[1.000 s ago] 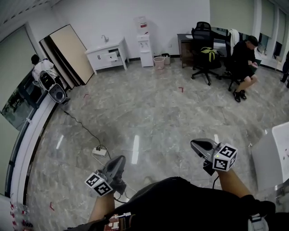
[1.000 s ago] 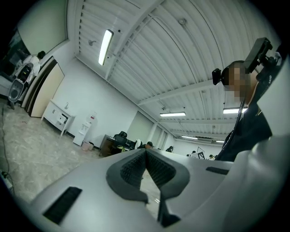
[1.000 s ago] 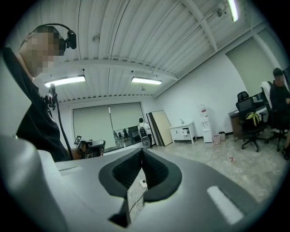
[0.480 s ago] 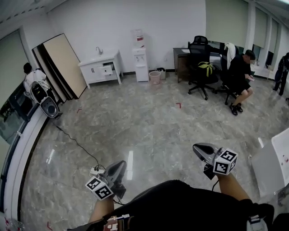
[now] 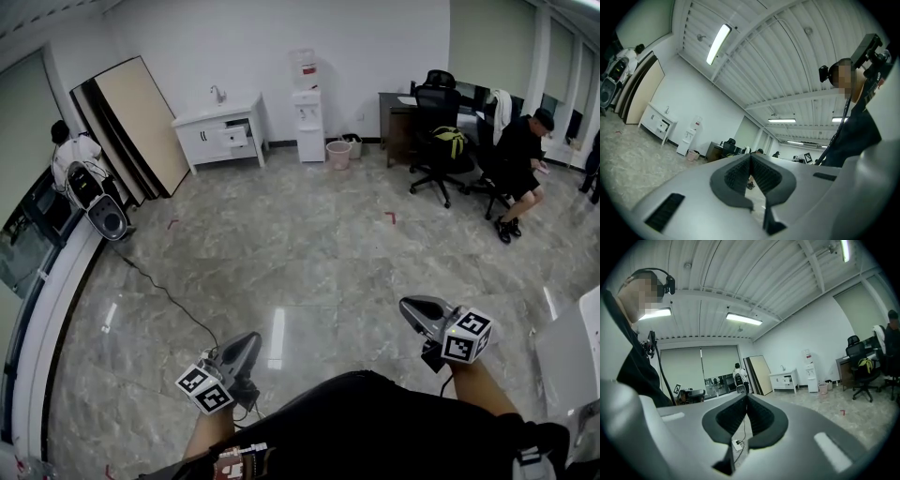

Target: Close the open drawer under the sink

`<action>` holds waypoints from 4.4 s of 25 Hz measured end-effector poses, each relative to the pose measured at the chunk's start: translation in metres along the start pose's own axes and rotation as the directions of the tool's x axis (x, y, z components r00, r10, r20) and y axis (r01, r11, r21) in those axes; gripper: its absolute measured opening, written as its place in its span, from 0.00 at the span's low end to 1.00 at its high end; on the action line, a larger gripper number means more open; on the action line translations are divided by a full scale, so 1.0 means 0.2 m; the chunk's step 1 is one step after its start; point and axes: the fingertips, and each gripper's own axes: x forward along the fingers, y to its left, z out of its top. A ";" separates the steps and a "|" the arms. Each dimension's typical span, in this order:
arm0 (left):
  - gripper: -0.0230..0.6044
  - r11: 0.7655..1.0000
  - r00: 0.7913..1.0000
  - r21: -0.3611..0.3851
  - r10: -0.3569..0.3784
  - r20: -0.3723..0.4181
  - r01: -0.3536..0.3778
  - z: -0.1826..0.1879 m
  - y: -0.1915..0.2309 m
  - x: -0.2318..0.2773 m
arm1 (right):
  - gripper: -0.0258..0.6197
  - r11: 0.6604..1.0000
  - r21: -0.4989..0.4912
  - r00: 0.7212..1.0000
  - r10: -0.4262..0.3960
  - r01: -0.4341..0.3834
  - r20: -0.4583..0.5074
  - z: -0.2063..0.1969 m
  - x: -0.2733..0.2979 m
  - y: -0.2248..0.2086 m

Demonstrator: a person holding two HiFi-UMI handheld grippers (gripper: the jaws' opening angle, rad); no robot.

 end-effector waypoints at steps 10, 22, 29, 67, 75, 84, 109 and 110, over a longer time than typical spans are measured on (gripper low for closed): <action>0.03 0.998 0.996 0.003 0.070 0.052 -0.070 0.23 0.44 0.45 | 0.04 1.000 -0.013 1.000 0.010 -0.010 -0.005 0.18 0.28 -0.56; 0.03 0.992 0.982 -0.024 0.123 0.144 -0.121 0.42 0.58 1.23 | 0.04 0.995 -0.046 0.994 0.091 -0.094 -0.069 0.48 0.41 -1.38; 0.03 0.993 0.984 -0.046 0.115 0.135 -0.110 0.42 0.82 1.37 | 0.04 0.999 -0.003 0.996 0.045 -0.045 -0.075 0.42 0.55 -1.55; 0.03 0.969 0.962 0.017 0.242 0.130 -0.246 1.08 2.59 1.50 | 0.04 0.986 -0.003 0.983 0.164 -0.165 -0.078 0.77 2.90 -2.05; 0.03 0.965 0.954 0.034 0.253 0.160 -0.261 1.13 2.75 2.04 | 0.04 0.976 -0.088 0.977 0.188 -0.197 -0.100 0.93 3.04 -2.56; 0.03 0.974 0.967 -0.002 0.225 0.124 -0.226 1.13 3.06 2.34 | 0.04 0.982 -0.090 0.982 0.154 -0.164 -0.105 0.97 3.25 -2.85; 0.03 0.996 0.995 -0.004 0.093 0.040 -0.093 1.81 4.58 2.44 | 0.04 0.999 -0.045 1.000 0.001 -0.002 -0.032 1.21 4.72 -3.00; 0.03 0.996 0.995 -0.004 0.095 0.038 -0.095 1.81 4.62 2.47 | 0.04 0.999 -0.046 0.999 0.001 -0.002 -0.032 1.22 4.75 -3.04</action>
